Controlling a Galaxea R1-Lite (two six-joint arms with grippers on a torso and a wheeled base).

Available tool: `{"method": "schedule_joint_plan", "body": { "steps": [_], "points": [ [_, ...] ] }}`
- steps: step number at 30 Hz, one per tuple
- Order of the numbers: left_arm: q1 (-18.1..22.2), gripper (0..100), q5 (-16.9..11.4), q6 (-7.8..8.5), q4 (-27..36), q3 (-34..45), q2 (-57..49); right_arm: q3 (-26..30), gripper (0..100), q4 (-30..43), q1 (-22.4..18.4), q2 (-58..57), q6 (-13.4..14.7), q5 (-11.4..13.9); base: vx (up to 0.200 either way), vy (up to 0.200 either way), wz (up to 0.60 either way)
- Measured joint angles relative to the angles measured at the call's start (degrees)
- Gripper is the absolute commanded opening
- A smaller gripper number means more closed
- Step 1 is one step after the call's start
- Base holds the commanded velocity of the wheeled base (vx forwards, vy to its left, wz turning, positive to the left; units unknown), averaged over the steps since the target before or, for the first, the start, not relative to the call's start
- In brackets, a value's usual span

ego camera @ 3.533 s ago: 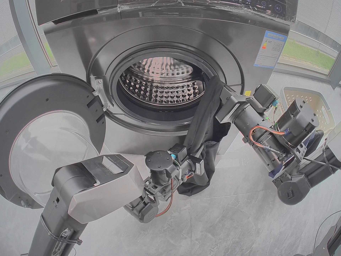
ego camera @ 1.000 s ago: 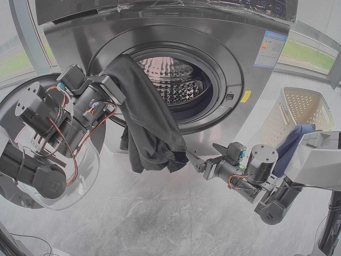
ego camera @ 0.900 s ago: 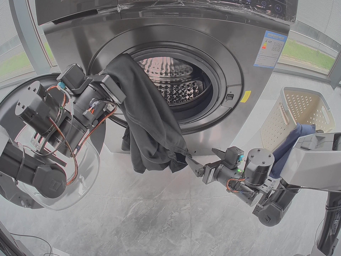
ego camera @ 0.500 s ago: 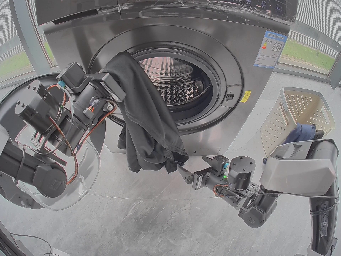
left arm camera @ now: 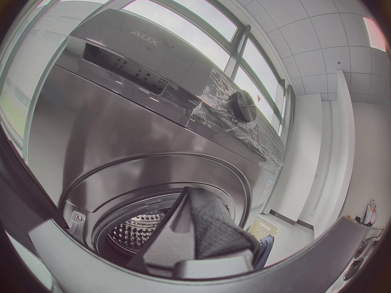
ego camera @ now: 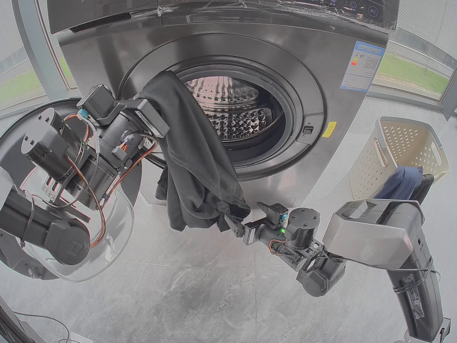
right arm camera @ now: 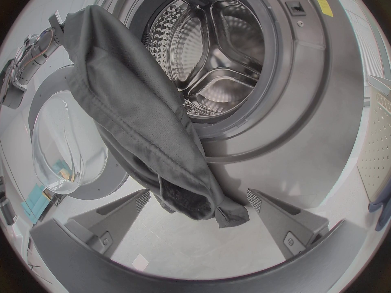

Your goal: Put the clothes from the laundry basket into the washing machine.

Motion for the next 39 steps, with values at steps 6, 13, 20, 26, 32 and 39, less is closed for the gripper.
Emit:
{"method": "schedule_joint_plan", "body": {
  "steps": [6,13,20,26,32,39],
  "points": [
    [0.0,0,0.0,0.0,0.0,0.1,0.1,-6.7,100,0.2,-0.7,3.4,-0.9,0.6,0.0,0.0,0.0],
    [0.0,0,0.0,0.0,-0.1,0.1,0.2,-12.5,100,0.5,-1.4,6.5,-1.0,0.7,0.0,0.0,0.0],
    [0.0,0,0.0,-0.13,-0.1,0.0,0.2,-17.9,0,0.3,-1.6,8.9,-0.5,0.3,0.0,0.0,0.0],
    [0.3,0,0.0,-0.6,0.0,-0.1,0.2,-16.8,0,0.1,-1.9,8.5,-0.4,0.2,0.0,0.0,0.0],
    [1.4,0,0.0,-0.79,0.0,-0.2,0.5,-8.0,0,-0.1,-3.5,1.8,-1.0,0.6,0.0,0.0,0.0],
    [3.2,0,0.0,-1.12,-0.1,-0.4,1.5,6.8,0,-0.1,-6.5,-13.2,-2.2,2.9,0.0,0.0,0.0]
  ]
}}
